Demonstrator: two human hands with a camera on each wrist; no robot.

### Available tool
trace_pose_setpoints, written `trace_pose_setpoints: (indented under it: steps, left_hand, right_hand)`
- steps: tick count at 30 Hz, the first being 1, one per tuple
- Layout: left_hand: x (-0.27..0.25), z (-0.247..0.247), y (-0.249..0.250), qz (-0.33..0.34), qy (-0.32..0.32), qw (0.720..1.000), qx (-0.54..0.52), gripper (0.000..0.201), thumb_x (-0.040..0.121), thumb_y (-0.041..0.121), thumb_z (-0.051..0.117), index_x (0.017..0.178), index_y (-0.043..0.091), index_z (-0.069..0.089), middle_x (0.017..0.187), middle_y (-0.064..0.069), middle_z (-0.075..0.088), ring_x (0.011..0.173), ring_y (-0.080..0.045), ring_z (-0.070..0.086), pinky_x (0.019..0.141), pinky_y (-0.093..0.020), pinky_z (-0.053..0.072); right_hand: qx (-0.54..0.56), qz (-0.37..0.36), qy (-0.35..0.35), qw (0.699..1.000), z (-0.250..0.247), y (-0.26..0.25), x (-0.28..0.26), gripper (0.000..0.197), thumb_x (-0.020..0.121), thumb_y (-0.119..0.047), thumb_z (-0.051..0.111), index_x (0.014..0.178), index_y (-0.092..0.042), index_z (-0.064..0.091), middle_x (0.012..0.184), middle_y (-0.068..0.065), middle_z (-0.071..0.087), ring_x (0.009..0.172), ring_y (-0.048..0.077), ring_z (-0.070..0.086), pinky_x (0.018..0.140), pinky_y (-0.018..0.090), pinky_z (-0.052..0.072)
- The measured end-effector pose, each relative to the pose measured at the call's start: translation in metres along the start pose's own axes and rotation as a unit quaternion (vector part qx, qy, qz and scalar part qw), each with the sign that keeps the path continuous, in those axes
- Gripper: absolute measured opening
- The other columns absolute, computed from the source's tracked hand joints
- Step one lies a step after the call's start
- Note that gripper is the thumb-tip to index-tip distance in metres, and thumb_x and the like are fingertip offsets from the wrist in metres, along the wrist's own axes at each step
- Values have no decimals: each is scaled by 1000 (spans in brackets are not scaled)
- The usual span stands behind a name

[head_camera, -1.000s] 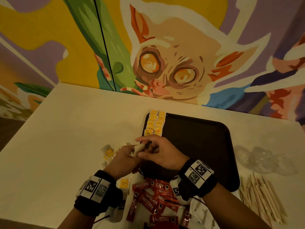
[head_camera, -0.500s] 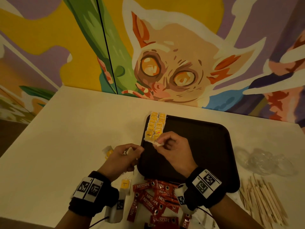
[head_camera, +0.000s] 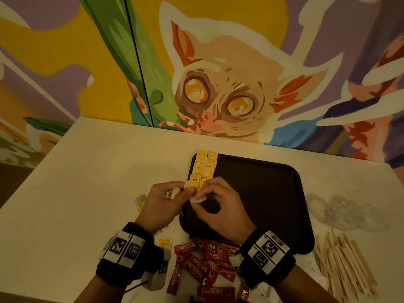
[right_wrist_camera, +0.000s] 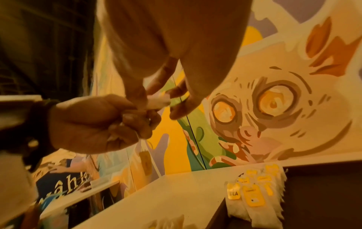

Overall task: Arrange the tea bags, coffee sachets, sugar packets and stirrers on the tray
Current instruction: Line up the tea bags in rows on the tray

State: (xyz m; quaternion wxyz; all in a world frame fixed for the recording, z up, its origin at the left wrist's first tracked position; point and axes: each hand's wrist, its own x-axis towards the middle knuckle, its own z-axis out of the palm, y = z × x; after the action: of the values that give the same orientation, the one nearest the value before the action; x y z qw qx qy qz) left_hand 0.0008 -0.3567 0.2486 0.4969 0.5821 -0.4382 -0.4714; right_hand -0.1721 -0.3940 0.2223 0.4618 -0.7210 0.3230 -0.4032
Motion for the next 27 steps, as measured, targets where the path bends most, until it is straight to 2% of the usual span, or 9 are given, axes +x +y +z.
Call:
trace_pose_setpoints:
  steps: [3,5,8,10,13,18,20,24,27]
  left_hand:
    - [2,-7,-4,51,-3,993,107,9,85,16,70,90,16,77,83,6,73,73,-4,65,65,-16,48]
    - [2,-9,-3,78,-17,986,150,10,83,16,72,88,22,78,85,5,72,81,-6,66,72,-14,47]
    - [1,-10,-1,121,-31,974,191,13,80,19,75,83,31,75,81,8,69,77,-8,65,69,-16,48]
    - [3,-11,-3,146,-30,961,231,11,79,19,76,83,29,76,81,10,67,76,-8,64,68,-16,47]
    - [6,-12,-2,157,-21,951,267,8,78,29,76,85,25,78,80,12,66,76,-7,62,65,-12,44]
    - [4,-12,1,165,-28,946,279,8,78,33,75,79,40,73,79,13,65,76,-8,61,65,-14,44]
    - [5,-12,1,156,-25,948,276,3,77,36,74,79,38,74,78,12,65,77,-8,61,65,-14,43]
    - [5,-12,-2,155,-17,950,272,10,76,40,72,80,31,75,78,12,65,77,-9,62,65,-15,44]
    - [4,-12,0,170,-29,947,270,19,74,48,66,80,32,73,78,13,64,77,-8,61,65,-13,44]
  right_hand:
    - [34,34,12,999,-4,-8,1,21,82,-19,71,102,-19,62,106,-1,58,97,23,62,80,43,57]
    - [39,73,14,996,-7,-13,5,27,86,-19,72,111,-23,62,109,-2,61,96,21,64,78,44,58]
    - [4,102,-21,995,-9,-15,12,31,88,-26,72,118,-24,66,107,-9,64,94,15,66,83,41,58]
    - [-26,91,-34,995,-8,-15,14,25,86,-30,72,111,-24,72,101,-9,67,91,15,66,81,42,57]
    - [-33,92,-26,995,-10,-16,16,17,86,-29,72,101,-21,75,96,-6,70,87,16,67,78,44,58]
    - [-29,89,-24,995,-14,-21,17,10,87,-20,72,96,-20,75,93,-6,71,89,16,67,80,44,57]
    - [-13,97,-22,995,-17,-23,18,8,88,-18,70,94,-22,73,93,-4,71,90,17,67,83,45,56]
    - [1,131,-39,991,-21,-22,20,7,91,-20,66,97,-21,69,96,-3,70,88,14,66,82,44,57]
    - [6,139,-63,988,-18,-24,18,20,86,-29,72,106,-25,68,97,-6,69,90,13,67,86,42,57]
